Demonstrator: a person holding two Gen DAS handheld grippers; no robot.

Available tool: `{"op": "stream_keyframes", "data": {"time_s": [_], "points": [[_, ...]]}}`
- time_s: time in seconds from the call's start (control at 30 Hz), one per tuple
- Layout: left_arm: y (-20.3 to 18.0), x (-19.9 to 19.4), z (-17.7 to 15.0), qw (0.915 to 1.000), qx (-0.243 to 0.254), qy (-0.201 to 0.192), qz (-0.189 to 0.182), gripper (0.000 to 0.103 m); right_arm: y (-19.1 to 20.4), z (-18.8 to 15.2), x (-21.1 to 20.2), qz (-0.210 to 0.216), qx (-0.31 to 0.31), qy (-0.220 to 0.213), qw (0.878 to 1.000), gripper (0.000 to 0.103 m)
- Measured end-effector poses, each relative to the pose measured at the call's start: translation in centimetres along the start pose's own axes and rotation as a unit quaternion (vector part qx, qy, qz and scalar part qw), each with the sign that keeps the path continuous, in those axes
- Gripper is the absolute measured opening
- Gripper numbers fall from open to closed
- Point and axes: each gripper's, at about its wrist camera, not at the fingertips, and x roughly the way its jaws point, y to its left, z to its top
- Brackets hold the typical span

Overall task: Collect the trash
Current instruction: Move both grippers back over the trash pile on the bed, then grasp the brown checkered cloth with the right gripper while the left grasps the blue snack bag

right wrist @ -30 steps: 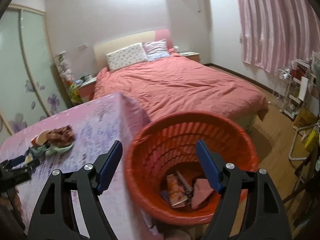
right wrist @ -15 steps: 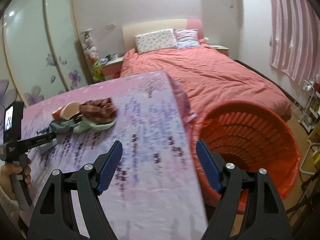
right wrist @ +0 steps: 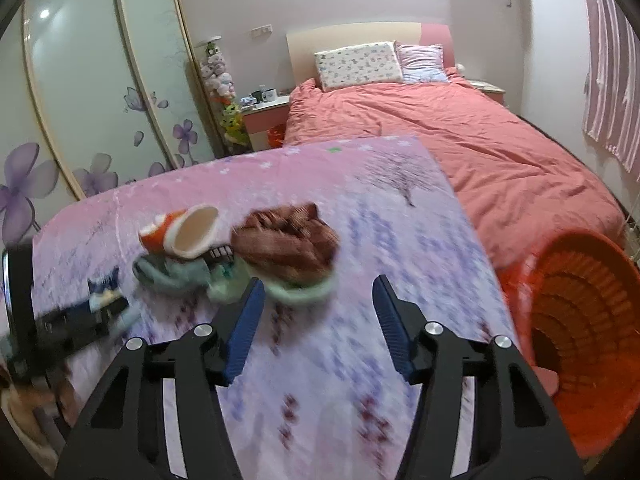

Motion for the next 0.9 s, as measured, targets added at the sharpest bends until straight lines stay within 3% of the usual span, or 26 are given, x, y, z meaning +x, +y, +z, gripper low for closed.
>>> {"op": "stream_keyframes", "data": {"time_s": [0.17, 0.2, 0.3, 0.4, 0.67, 0.87, 0.9], "points": [[0.3, 0.4, 0.0, 1.0, 0.005, 0.002, 0.004, 0.063, 1.9, 1.7, 3.0, 0.015, 0.005, 0.02, 1.0, 0.056], [0.2, 0.4, 0.0, 1.0, 0.006, 0.003, 0.006, 0.063, 2.3, 1.7, 3.7, 0.012, 0.0, 0.028, 1.0, 0.052], [0.0, 0.5, 0.0, 0.9999, 0.008, 0.003, 0.008, 0.063, 2.8, 1.4, 4.8, 0.011, -0.01, 0.045, 0.999, 0.02], [-0.1, 0.5, 0.0, 0.9999, 0.008, 0.003, 0.008, 0.063, 2.9, 1.2, 4.1, 0.01, -0.012, 0.034, 0.999, 0.01], [-0.1, 0.5, 0.0, 0.9999, 0.008, 0.003, 0.009, 0.064, 0.9, -0.3, -1.3, 0.026, -0.008, -0.001, 1.0, 0.009], [-0.1, 0.6, 0.0, 0.9999, 0.01, 0.004, 0.01, 0.064, -0.5, -4.0, -2.1, 0.043, -0.025, 0.054, 0.997, 0.012], [-0.1, 0.6, 0.0, 0.9999, 0.01, 0.004, 0.01, 0.064, -0.9, -4.2, -2.3, 0.046, -0.027, 0.056, 0.997, 0.022]]}}
